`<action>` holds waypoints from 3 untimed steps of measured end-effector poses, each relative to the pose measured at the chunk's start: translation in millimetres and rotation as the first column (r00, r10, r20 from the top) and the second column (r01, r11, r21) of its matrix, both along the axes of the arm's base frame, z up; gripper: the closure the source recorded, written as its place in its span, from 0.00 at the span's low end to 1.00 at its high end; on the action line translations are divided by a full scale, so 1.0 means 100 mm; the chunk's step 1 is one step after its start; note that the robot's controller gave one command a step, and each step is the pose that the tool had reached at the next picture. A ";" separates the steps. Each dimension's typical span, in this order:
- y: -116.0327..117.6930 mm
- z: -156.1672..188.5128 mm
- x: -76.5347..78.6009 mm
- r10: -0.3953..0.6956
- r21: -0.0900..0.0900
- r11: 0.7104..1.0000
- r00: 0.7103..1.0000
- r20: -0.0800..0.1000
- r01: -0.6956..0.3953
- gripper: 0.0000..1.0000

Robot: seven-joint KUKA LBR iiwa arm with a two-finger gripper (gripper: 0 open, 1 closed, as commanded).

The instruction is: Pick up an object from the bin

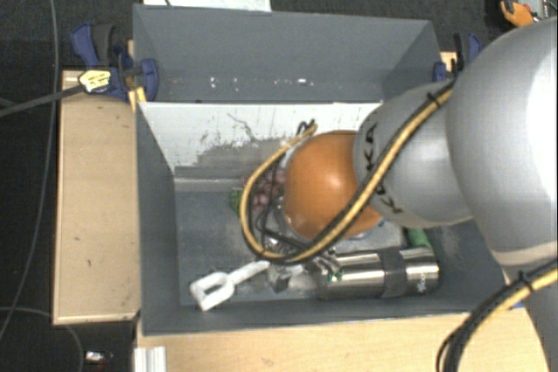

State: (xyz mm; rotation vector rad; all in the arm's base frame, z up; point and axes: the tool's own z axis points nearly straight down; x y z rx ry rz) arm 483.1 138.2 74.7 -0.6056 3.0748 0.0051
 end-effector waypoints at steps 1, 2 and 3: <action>-0.07 -0.03 0.00 -0.021 0.002 1.000 1.000 0.001 0.021 1.00; -0.16 -0.04 0.02 -0.031 0.002 1.000 1.000 0.000 0.031 1.00; -0.16 -0.04 0.02 -0.035 0.002 0.999 0.999 0.000 0.035 1.00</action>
Offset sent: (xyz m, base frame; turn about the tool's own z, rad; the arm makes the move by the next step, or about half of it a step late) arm 0.0013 -0.0165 -0.0039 0.0208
